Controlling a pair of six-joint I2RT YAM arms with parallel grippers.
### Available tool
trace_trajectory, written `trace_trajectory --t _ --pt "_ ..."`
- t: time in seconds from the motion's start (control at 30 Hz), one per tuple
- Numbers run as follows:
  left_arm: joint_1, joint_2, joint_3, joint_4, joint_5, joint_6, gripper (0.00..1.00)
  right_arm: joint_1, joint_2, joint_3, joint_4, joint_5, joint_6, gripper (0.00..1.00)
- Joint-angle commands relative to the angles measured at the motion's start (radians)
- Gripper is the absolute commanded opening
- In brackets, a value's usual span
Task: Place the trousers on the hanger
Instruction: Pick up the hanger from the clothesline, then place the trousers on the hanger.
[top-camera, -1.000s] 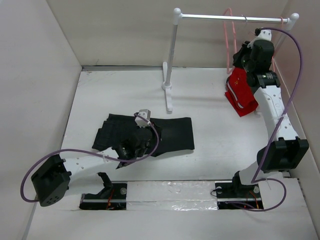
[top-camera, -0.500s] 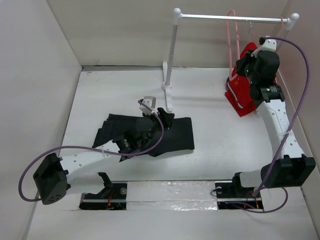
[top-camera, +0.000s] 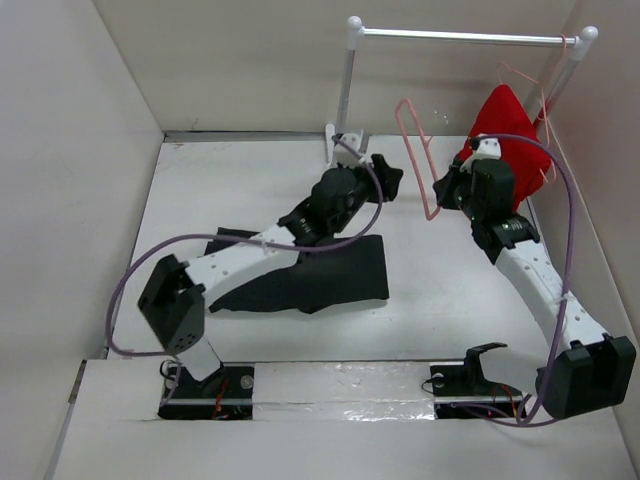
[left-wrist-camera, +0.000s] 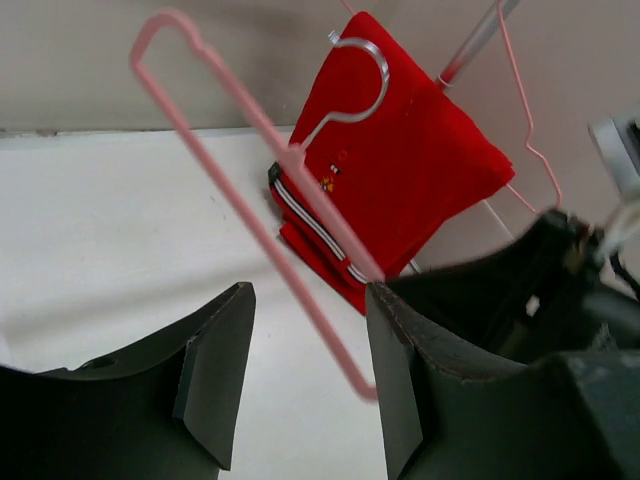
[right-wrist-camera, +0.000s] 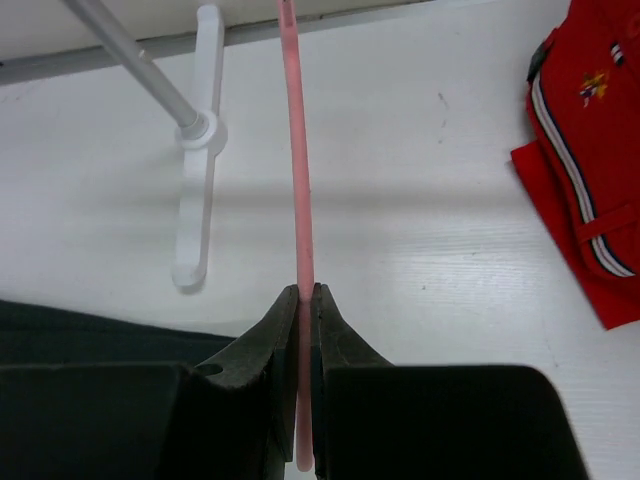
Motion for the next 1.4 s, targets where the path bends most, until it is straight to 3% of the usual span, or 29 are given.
trace_trajectory --t 0.0,0.33,0.5,0.77,0.9,1.07,1.37 --pt "0.021 0.126 0.227 -0.087 0.055 0.079 0.45 0.031 -0.050 -0.041 0.102 -0.014 0.017 0.00" --pt "0.039 0.449 0.666 -0.299 0.049 0.184 0.40 0.080 -0.099 -0.109 0.093 -0.034 0.026 0.00" --pt "0.039 0.522 0.742 -0.330 0.026 0.221 0.36 0.091 -0.100 -0.112 0.096 -0.045 0.026 0.00" --pt "0.039 0.571 0.788 -0.343 -0.021 0.244 0.32 0.132 -0.105 -0.121 0.093 -0.027 0.026 0.00" --pt "0.039 0.583 0.812 -0.369 -0.034 0.244 0.24 0.169 -0.103 -0.123 0.078 0.070 0.012 0.00" --pt "0.039 0.513 0.719 -0.389 -0.020 0.213 0.42 0.188 -0.086 -0.104 0.072 0.163 -0.004 0.00" --pt "0.039 0.401 0.532 -0.366 0.064 0.119 0.47 0.234 -0.054 -0.069 0.055 0.275 -0.020 0.00"
